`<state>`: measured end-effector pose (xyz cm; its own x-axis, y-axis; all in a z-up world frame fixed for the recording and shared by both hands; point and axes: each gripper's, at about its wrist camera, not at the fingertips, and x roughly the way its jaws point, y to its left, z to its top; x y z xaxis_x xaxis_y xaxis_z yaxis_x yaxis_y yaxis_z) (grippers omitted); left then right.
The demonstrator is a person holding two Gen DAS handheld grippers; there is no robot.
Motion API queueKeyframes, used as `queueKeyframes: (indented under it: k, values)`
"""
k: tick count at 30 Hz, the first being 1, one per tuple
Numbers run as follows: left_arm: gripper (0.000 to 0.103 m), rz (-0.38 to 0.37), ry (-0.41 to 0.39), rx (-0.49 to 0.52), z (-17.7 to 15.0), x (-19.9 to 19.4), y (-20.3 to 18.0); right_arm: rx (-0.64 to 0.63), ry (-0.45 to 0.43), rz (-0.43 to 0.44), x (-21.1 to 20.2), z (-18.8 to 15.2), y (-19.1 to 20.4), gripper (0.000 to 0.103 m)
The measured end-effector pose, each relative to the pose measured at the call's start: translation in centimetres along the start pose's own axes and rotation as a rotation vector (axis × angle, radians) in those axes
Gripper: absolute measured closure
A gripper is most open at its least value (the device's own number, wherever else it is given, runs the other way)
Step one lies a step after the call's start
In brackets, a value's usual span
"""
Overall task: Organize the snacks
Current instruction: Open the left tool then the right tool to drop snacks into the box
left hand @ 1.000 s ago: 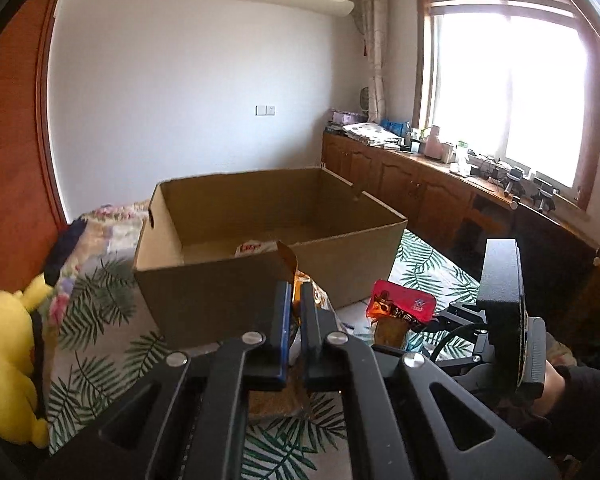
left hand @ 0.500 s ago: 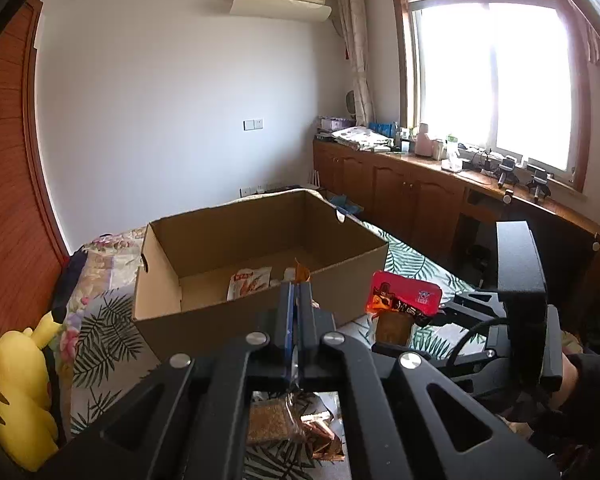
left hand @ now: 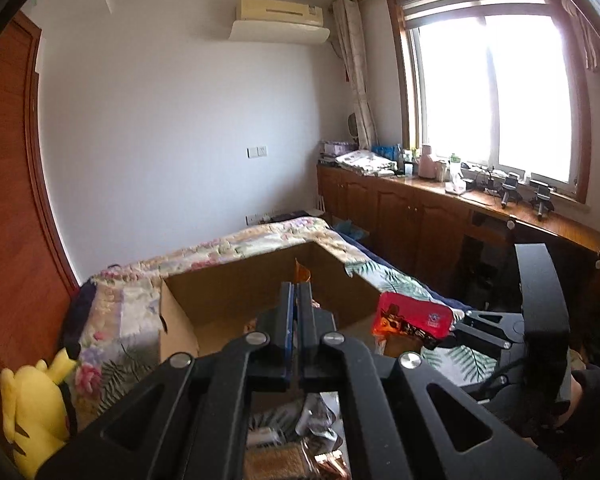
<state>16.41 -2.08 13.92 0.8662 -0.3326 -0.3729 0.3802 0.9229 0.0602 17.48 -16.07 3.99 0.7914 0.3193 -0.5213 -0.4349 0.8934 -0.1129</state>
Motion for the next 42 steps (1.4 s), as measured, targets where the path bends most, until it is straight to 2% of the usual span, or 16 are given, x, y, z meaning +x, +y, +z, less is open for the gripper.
queueKeyframes:
  k: [10, 20, 30, 42]
  values:
    - [0.103, 0.077, -0.035, 0.006, 4.8, 1.4, 2.2, -0.012, -0.032, -0.010, 0.8, 3.8, -0.5, 0.054]
    - [0.103, 0.133, -0.029, -0.008, 6.6, 4.3, 3.9, -0.017, -0.013, -0.022, 3.4, 6.3, -1.4, 0.057]
    - [0.103, 0.190, 0.051, -0.079, 3.3, 8.5, 6.9, 0.075, 0.068, -0.053, 8.4, 5.9, -4.2, 0.057]
    - [0.103, 0.222, 0.123, -0.085, -0.3, 10.5, 7.3, 0.124, 0.118, -0.077, 11.0, 5.7, -5.2, 0.057]
